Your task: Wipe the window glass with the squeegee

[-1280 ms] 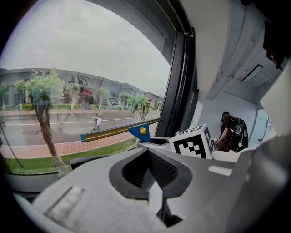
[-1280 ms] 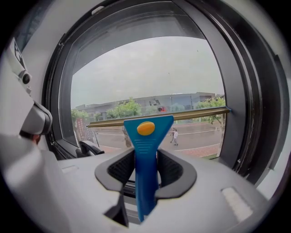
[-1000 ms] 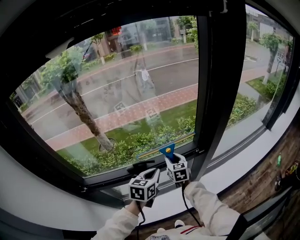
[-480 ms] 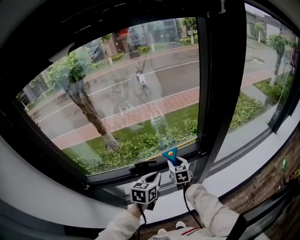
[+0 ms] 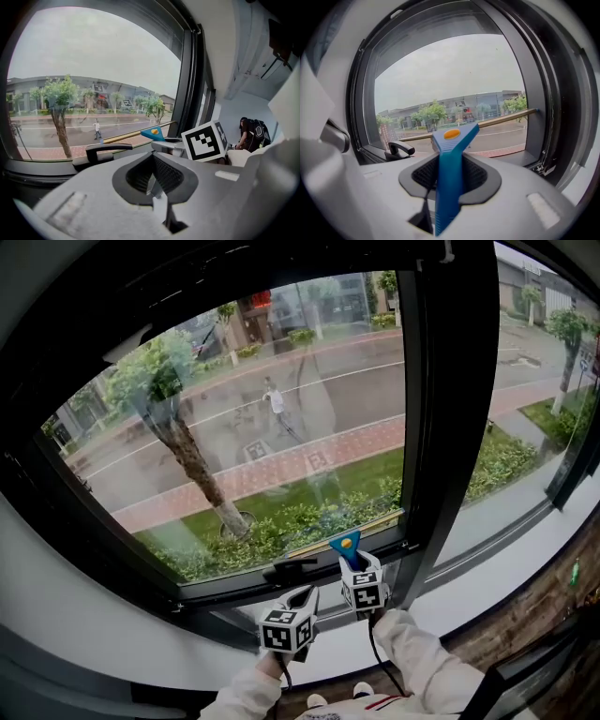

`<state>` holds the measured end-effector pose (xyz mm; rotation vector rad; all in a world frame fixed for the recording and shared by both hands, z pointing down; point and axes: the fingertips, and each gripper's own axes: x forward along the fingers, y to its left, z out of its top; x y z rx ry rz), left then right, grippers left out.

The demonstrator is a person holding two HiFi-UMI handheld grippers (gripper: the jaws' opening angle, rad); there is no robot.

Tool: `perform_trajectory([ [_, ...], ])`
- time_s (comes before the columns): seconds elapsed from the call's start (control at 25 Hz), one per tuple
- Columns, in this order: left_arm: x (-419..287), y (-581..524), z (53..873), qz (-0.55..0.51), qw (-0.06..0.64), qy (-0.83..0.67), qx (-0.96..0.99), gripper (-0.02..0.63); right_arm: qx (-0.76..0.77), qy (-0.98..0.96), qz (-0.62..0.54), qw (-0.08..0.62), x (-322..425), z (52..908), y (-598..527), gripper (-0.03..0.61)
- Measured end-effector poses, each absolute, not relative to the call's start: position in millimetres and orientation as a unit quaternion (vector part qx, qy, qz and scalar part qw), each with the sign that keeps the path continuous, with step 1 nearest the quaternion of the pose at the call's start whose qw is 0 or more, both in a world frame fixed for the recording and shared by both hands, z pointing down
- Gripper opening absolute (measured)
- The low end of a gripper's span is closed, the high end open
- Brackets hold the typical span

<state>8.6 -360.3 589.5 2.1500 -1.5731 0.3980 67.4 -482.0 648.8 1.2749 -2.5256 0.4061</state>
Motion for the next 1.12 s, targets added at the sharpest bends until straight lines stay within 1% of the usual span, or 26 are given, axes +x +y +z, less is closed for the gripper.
perform_trajectory([
  [0.32, -42.5, -346.1, 566.6, 0.118, 0.194, -0.596, 0.77, 0.002, 0.463, -0.87, 0.13, 0.107, 61.0, 602.2, -476.2, 0.133],
  [0.44, -80.0, -328.1, 548.0, 0.107, 0.173, -0.607, 0.768, 0.002, 0.467, -0.869, 0.136, 0.091, 51.6, 578.2, -459.8, 0.133],
  [0.56, -133.7, -302.6, 527.5, 0.095, 0.151, -0.629, 0.757, 0.002, 0.479, -0.864, 0.133, 0.082, 34.1, 553.7, -438.2, 0.133],
  [0.8, -253.0, -251.3, 477.0, 0.081, 0.105, -0.682, 0.719, 0.002, 0.473, -0.871, 0.121, 0.057, -42.7, 500.1, -385.6, 0.133],
  [1.12, -351.0, -211.7, 405.0, 0.076, 0.025, -0.722, 0.687, 0.0, 0.459, -0.884, 0.09, -0.001, -159.4, 410.3, -320.4, 0.132],
])
